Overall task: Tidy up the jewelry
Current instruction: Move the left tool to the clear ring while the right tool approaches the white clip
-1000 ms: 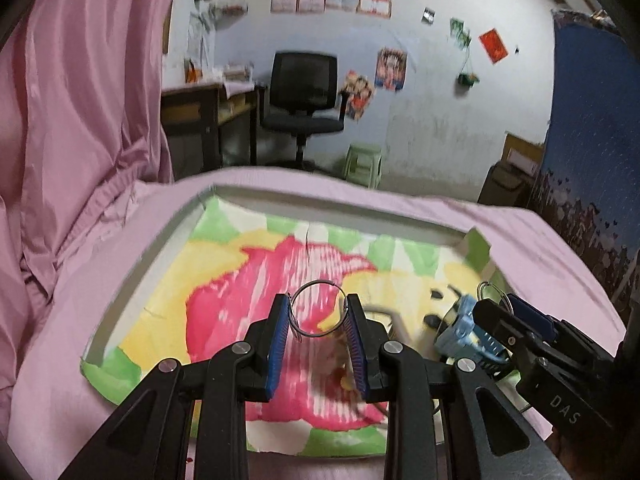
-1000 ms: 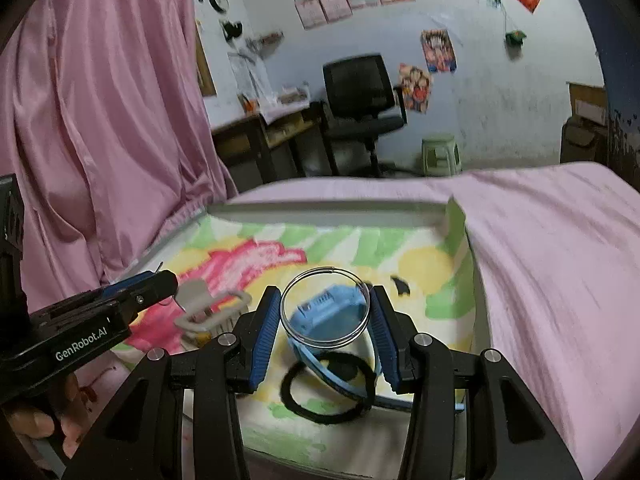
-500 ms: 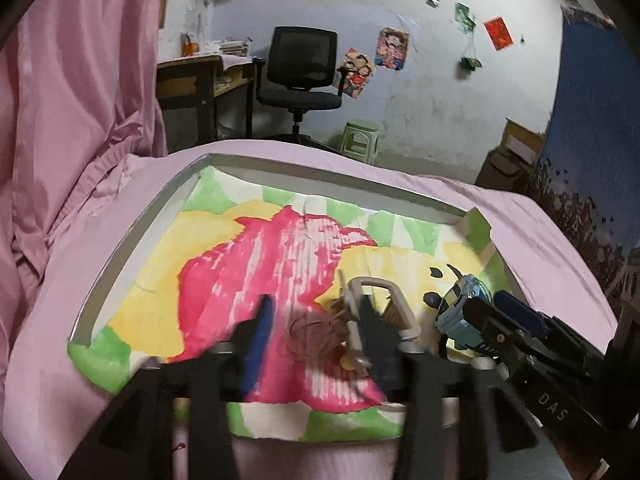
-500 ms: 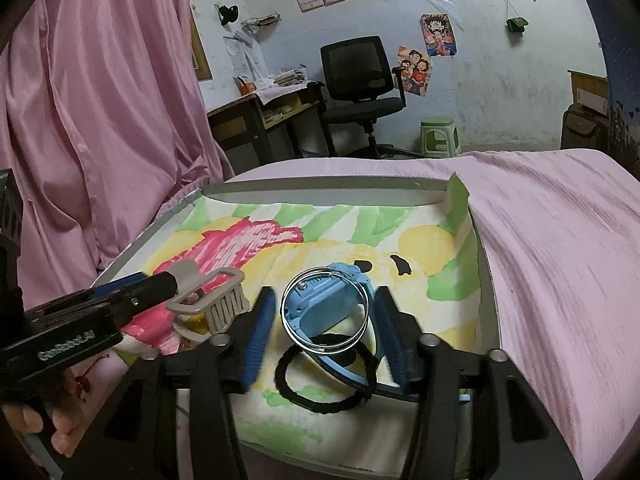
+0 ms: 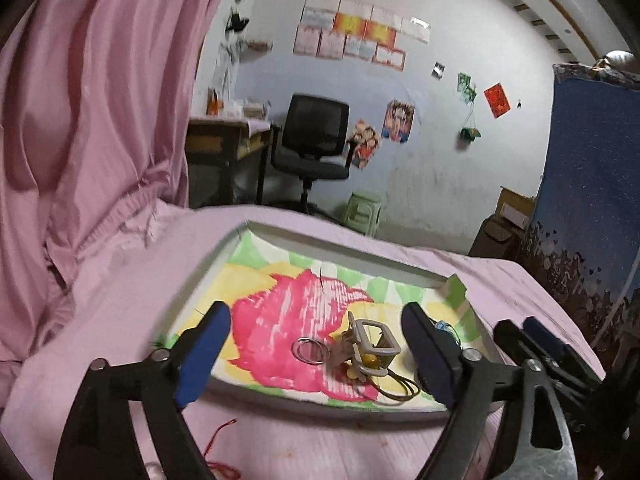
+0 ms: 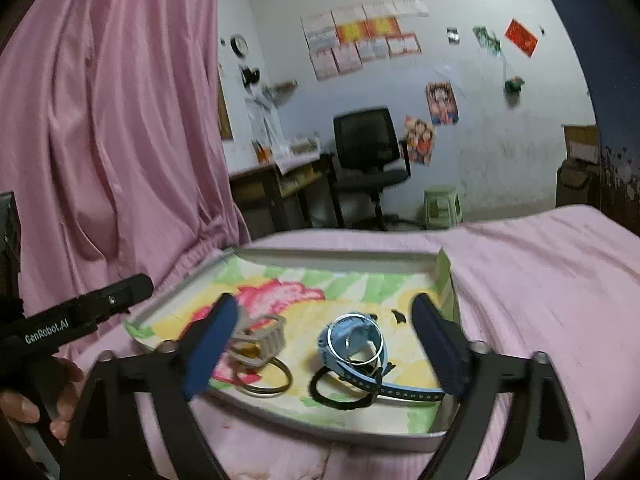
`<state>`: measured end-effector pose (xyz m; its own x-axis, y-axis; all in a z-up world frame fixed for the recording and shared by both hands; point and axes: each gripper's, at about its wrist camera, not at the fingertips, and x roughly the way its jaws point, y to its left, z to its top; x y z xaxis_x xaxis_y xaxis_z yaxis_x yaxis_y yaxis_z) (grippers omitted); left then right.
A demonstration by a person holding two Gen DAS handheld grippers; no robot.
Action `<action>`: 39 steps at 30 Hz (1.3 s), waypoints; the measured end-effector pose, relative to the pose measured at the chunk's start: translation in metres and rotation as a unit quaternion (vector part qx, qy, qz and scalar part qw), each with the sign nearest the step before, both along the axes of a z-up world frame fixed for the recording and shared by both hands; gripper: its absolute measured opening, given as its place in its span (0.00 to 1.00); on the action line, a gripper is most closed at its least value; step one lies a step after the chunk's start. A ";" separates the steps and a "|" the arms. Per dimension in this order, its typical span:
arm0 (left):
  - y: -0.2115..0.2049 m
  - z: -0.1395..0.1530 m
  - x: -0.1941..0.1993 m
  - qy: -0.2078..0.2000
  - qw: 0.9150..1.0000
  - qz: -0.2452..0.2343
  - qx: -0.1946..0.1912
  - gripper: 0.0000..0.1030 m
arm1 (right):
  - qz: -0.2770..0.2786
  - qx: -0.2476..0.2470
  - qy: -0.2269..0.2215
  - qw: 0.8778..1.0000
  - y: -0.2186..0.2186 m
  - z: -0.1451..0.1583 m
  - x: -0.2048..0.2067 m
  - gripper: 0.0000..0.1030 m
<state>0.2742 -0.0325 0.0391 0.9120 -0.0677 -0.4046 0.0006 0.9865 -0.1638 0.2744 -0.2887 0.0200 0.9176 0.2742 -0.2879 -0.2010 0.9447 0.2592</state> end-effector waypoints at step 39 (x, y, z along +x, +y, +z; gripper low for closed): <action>0.042 -0.031 -0.147 0.025 0.999 -0.016 0.044 0.99 | 0.051 -0.048 0.055 0.996 0.004 -0.013 -0.131 0.99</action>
